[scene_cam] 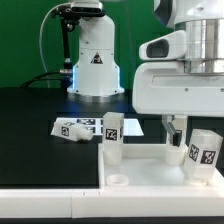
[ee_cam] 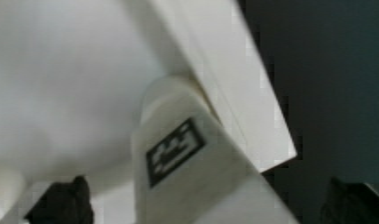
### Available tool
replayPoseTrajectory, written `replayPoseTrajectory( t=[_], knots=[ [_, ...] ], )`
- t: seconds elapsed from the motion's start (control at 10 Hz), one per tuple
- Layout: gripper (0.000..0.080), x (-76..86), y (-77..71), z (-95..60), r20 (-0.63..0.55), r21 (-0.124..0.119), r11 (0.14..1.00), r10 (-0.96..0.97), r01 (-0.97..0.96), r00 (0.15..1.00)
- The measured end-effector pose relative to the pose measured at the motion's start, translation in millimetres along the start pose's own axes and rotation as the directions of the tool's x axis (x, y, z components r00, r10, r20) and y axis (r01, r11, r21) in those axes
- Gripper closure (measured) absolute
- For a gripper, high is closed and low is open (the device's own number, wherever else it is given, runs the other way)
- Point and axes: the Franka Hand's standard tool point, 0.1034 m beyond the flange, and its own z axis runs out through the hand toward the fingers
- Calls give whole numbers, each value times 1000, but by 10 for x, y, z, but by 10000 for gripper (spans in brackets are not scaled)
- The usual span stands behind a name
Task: Assemble square table
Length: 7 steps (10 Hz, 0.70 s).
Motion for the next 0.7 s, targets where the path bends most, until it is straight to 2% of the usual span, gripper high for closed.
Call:
replayPoseTrajectory(
  t=[0.1, 0.2, 0.3, 0.4, 0.5, 0.6, 0.7],
  knots=[
    [150, 21, 45, 4, 1, -11, 975, -221, 221, 975],
    [150, 33, 78, 10, 3, -12, 955, -298, 298, 955],
    [150, 31, 73, 11, 2, -12, 962, -274, 274, 962],
    [260, 31, 76, 13, 2, -12, 967, -255, 255, 967],
    [406, 31, 77, 15, 3, -12, 968, -252, 252, 968],
    [406, 29, 74, 16, 2, -11, 984, -176, 176, 984],
    [514, 28, 75, 18, 1, -12, 995, -103, 103, 995]
  ],
)
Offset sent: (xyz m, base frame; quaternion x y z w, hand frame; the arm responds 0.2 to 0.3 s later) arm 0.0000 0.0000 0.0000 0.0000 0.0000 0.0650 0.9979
